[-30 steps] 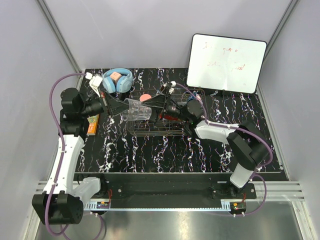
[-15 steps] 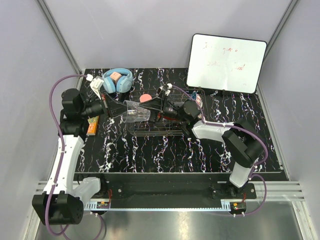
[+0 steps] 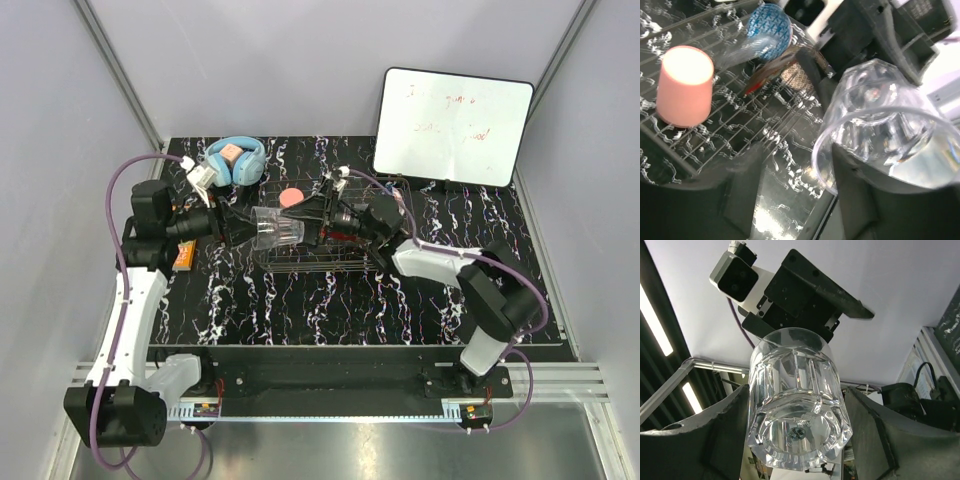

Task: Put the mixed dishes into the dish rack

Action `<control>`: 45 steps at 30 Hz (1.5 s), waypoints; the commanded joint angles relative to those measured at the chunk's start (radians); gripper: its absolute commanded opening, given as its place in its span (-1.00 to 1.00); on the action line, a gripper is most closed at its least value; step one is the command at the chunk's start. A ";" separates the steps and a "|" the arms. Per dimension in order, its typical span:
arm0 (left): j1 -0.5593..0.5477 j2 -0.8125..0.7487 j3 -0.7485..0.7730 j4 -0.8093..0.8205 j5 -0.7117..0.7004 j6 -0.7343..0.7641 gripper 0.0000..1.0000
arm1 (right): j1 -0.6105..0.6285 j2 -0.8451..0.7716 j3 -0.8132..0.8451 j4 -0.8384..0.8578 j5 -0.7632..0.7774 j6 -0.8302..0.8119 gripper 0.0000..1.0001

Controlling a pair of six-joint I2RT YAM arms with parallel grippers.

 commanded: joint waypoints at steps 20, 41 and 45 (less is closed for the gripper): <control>0.377 0.074 0.207 -0.386 -0.134 0.262 0.98 | 0.119 0.031 0.757 -1.665 0.549 -1.280 -1.00; 0.377 0.008 0.164 -0.405 -0.214 0.349 0.98 | 0.171 0.379 1.037 -1.819 0.772 -1.474 -1.00; 0.377 0.011 0.171 -0.407 -0.211 0.345 0.98 | 0.171 0.436 1.058 -1.825 0.792 -1.486 -1.00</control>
